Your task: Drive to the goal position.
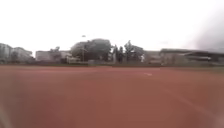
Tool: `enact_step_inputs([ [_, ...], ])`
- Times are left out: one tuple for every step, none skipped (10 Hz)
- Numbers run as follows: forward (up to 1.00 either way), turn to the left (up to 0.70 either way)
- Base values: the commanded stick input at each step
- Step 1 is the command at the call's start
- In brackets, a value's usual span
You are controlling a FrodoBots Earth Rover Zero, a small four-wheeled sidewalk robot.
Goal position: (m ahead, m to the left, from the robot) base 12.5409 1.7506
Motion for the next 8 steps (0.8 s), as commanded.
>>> enact_step_inputs([
  [0.7, 0.0],
  [0.7, 0.0],
  [0.7, 0.0],
  [0.7, 0.0],
  [0.7, 0.0],
  [0.7, 0.0],
  [0.7, 0.0],
  [0.7, 0.0],
])
